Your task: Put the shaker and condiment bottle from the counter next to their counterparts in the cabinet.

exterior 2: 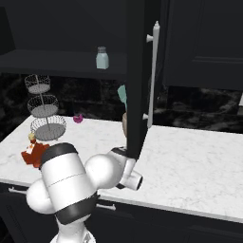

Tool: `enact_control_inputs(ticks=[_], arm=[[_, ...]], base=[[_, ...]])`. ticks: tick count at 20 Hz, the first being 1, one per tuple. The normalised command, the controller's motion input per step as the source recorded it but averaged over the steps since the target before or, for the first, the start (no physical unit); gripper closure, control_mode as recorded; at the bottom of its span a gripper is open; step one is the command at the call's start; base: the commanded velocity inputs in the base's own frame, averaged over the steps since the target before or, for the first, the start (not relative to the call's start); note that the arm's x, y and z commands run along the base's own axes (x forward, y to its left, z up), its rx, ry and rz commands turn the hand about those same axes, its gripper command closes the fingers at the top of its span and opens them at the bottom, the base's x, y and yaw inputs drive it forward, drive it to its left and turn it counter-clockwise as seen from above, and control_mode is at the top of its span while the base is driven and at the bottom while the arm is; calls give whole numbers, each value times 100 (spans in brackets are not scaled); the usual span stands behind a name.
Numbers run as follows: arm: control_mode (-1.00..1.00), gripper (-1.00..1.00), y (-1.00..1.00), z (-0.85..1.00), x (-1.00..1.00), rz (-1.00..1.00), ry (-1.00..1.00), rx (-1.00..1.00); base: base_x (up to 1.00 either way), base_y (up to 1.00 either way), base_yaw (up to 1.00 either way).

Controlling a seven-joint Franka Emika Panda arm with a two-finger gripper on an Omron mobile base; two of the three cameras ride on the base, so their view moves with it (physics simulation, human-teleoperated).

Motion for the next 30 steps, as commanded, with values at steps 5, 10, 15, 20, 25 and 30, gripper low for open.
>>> enact_control_inputs(ticks=[5,10,15,20,25,30], arm=[[-100,100,0,51,-2,0,-12,-1],[-100,100,0,64,0,0,-7,-15],[-100,100,3,60,3,-3,0,-25],[-100,100,24,71,0,-18,0,-4],[-100,100,27,83,-2,-23,0,0],[-100,100,34,60,-15,-27,0,-4]], base=[[0,0,0],[0,0,0],[0,0,0],[0,0,0],[0,0,0],[0,0,0]])
